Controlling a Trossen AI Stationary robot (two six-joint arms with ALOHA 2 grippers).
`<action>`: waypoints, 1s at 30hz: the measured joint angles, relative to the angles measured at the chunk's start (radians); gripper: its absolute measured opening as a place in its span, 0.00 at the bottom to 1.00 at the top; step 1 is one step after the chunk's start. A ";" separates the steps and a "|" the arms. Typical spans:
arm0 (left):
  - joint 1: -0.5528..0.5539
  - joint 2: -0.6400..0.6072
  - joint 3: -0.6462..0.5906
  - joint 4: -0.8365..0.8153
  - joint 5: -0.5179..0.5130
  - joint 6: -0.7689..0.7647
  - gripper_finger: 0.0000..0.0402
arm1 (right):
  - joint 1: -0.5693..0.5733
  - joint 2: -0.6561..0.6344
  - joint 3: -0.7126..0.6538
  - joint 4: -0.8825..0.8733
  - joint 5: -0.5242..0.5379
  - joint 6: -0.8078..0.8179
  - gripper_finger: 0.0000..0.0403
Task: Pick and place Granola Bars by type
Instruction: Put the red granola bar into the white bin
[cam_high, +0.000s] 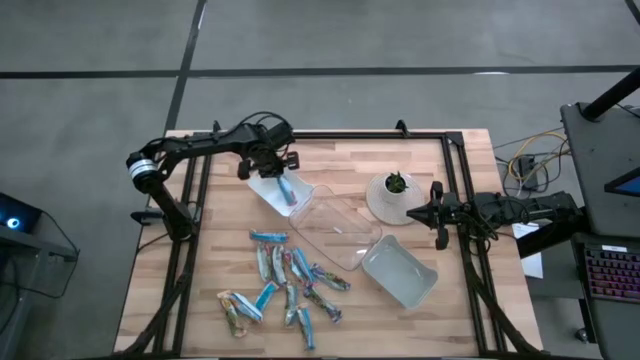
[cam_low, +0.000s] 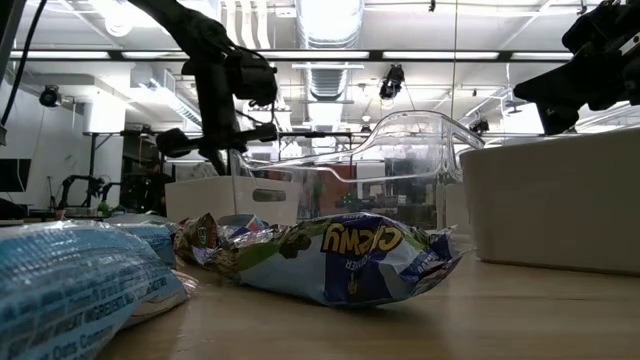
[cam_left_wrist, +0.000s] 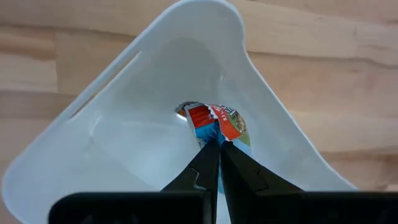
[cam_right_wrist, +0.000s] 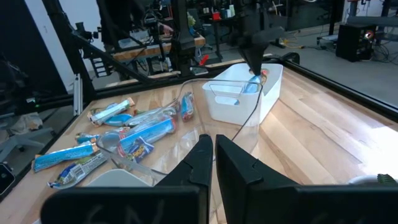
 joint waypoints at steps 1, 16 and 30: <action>0.000 0.000 -0.001 0.000 0.000 -0.028 0.00 | 0.000 0.000 0.000 0.000 0.000 0.000 0.03; -0.002 0.000 -0.002 0.000 -0.004 -0.173 0.00 | 0.000 0.000 0.000 0.000 0.000 0.000 0.03; -0.003 0.000 -0.003 0.000 -0.009 -0.084 0.05 | 0.000 0.000 0.000 0.000 0.000 0.000 0.03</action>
